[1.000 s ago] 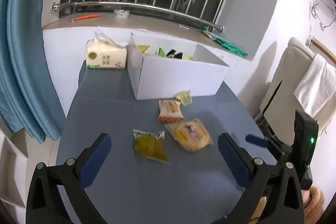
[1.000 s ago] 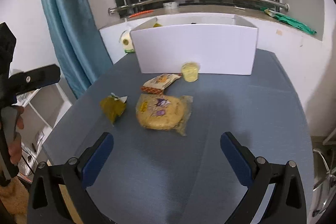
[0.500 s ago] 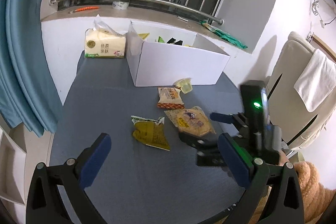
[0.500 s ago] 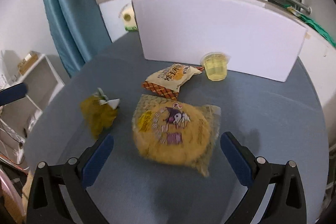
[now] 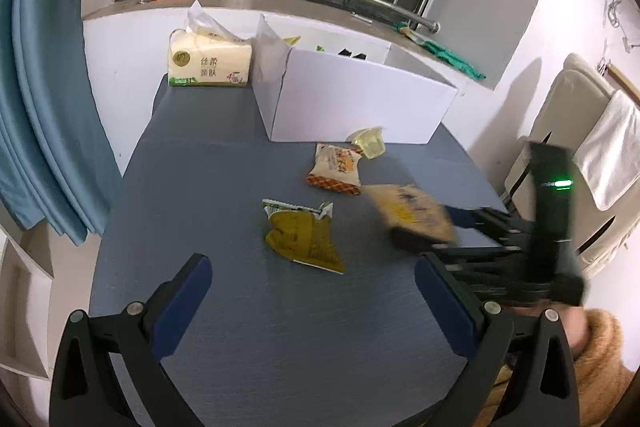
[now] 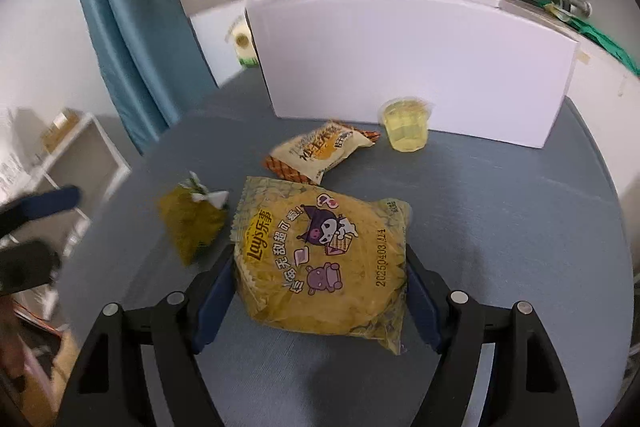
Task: Organize snacks
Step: 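Grasp round yellow chip bag with right tool while left tool grasps green-yellow bag, then drop chip bag into box with right tool while left tool drops green-yellow bag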
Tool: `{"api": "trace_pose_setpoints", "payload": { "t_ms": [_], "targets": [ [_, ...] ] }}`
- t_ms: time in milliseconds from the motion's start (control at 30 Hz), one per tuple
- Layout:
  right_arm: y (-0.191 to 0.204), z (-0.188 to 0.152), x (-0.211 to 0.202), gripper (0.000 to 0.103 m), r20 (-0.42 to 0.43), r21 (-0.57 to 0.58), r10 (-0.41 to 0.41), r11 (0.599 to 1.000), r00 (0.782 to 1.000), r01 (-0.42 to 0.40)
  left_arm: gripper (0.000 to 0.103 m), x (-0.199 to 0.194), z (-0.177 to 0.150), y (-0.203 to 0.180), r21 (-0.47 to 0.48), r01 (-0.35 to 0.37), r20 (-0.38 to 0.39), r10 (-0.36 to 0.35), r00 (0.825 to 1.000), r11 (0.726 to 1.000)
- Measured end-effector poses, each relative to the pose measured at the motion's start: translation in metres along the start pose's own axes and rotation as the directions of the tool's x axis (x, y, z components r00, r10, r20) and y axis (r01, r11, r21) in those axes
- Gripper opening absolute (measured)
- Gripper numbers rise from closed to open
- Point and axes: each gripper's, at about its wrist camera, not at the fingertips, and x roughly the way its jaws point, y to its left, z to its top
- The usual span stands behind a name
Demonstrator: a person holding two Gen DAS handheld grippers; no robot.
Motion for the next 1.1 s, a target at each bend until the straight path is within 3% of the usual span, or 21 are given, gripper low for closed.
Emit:
{"api": "trace_pose_setpoints", "payload": {
  "t_ms": [300,467,533,567,600,900,1100],
  "targets": [
    [-0.034,-0.023,-0.074,0.081,0.125,0.18,0.041,0.982,0.991,-0.063,0.103,0.049,0.007,-0.009,0.072,-0.033,-0.085,0.039,0.996,0.997],
    [-0.046,-0.036,-0.088,0.081,0.15,0.233,0.024,0.971,0.988,-0.059,0.102,0.075,0.013,-0.007,0.076,-0.071,-0.122,0.08,0.989,0.995],
    [-0.049,-0.039,-0.088,0.081,0.145,0.238,0.022,0.97,0.989,-0.057,0.086,0.084,0.013,-0.003,0.058,-0.065,-0.146,0.073,0.987,0.996],
    [-0.05,-0.04,-0.087,0.081,0.143,0.24,0.018,0.969,0.99,-0.053,0.058,0.086,0.012,-0.001,0.046,-0.055,-0.155,0.062,0.986,0.997],
    [-0.05,-0.039,-0.085,0.081,0.139,0.24,0.018,0.969,0.99,-0.051,0.045,0.085,0.012,-0.001,0.058,-0.068,-0.141,0.076,0.987,0.996],
    [-0.051,-0.042,-0.086,0.081,0.151,0.238,0.037,0.969,0.988,-0.072,0.044,0.048,0.02,-0.002,0.032,0.01,-0.043,-0.009,0.999,0.999],
    [-0.053,-0.033,-0.098,0.081,0.196,0.228,0.024,0.971,0.98,-0.069,0.044,0.019,0.047,-0.018,0.058,0.06,0.045,-0.063,0.997,0.997]
  ]
}}
